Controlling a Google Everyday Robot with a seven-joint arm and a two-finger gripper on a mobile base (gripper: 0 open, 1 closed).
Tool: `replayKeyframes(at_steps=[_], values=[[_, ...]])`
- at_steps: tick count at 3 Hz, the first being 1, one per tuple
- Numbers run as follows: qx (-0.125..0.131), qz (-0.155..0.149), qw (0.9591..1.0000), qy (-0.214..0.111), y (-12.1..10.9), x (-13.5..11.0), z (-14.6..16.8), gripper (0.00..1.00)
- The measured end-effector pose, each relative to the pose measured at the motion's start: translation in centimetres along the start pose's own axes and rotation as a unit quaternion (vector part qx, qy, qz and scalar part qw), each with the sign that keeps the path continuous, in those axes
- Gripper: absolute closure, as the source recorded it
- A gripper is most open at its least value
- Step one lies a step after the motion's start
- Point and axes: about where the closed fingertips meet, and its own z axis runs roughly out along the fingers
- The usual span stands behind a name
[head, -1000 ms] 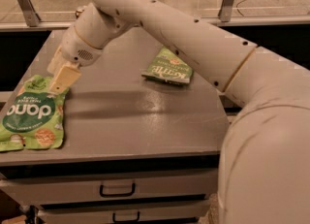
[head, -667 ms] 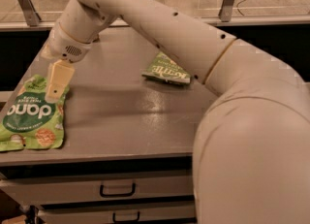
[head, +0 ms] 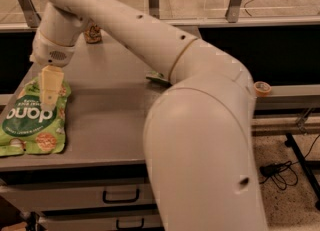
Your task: Pick green rice chip bag
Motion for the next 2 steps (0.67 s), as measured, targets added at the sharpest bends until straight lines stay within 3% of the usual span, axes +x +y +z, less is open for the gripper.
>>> replayKeyframes(at_steps=[1, 2], values=[[-0.039, -0.006, 0.9991, 0.012, 0.2, -0.2, 2.8, 0.0], [-0.064, -0.004, 0.9977, 0.023, 0.8, 0.3, 4.7, 0.18]])
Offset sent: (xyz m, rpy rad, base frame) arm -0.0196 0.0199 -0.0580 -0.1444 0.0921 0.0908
